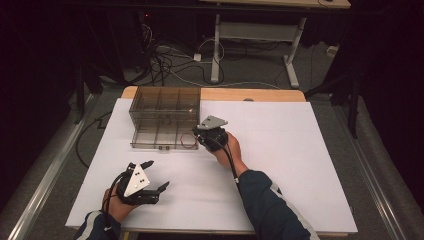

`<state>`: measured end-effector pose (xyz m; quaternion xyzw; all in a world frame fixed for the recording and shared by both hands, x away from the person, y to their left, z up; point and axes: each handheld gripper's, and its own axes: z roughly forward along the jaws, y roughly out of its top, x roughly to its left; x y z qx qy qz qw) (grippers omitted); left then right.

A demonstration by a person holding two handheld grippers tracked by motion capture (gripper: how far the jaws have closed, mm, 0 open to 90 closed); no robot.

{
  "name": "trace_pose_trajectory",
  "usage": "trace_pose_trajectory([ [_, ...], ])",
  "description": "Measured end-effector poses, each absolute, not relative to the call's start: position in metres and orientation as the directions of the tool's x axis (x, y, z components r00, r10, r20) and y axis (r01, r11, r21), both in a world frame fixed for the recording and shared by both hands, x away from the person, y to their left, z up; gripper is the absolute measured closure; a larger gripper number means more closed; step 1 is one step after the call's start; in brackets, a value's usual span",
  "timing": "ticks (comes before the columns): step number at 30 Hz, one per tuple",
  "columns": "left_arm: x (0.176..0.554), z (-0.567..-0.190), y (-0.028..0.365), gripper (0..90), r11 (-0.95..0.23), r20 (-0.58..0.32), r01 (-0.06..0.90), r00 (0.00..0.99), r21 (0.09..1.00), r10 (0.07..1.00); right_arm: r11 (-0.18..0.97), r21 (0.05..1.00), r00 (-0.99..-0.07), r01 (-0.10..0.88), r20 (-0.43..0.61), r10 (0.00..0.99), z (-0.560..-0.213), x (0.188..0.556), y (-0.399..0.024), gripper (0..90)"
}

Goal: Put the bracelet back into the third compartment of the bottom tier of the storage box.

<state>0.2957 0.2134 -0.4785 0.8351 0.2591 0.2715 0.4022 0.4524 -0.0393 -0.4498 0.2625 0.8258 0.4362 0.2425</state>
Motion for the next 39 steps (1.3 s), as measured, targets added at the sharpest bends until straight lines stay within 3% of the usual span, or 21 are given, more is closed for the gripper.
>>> trace_pose_trajectory([
  [13,0.297,-0.48,0.213,17.9,-0.547,0.247,0.227,0.712,0.805,0.658,0.455,0.872,-0.719,0.182,-0.198,0.667,-0.429,0.436,-0.068,76.6],
  [17,0.297,-0.48,0.213,17.8,-0.546,0.245,0.23,0.71,0.806,0.66,0.453,0.874,-0.717,0.176,-0.202,0.668,-0.424,0.433,-0.076,70.4],
  [19,0.297,-0.48,0.214,17.9,-0.546,0.246,0.229,0.709,0.805,0.661,0.452,0.874,-0.713,0.177,-0.203,0.671,-0.42,0.428,-0.081,61.3],
  [21,0.297,-0.48,0.214,17.9,-0.546,0.246,0.23,0.708,0.806,0.662,0.454,0.873,-0.71,0.177,-0.206,0.673,-0.42,0.427,-0.082,60.7],
  [30,0.297,-0.479,0.213,17.9,-0.549,0.25,0.23,0.708,0.803,0.661,0.438,0.882,-0.689,0.176,-0.207,0.695,-0.417,0.413,-0.101,37.3],
  [39,0.297,-0.48,0.213,18.0,-0.55,0.25,0.232,0.707,0.802,0.662,0.407,0.899,-0.67,0.163,-0.202,0.714,-0.413,0.403,-0.115,27.7],
])
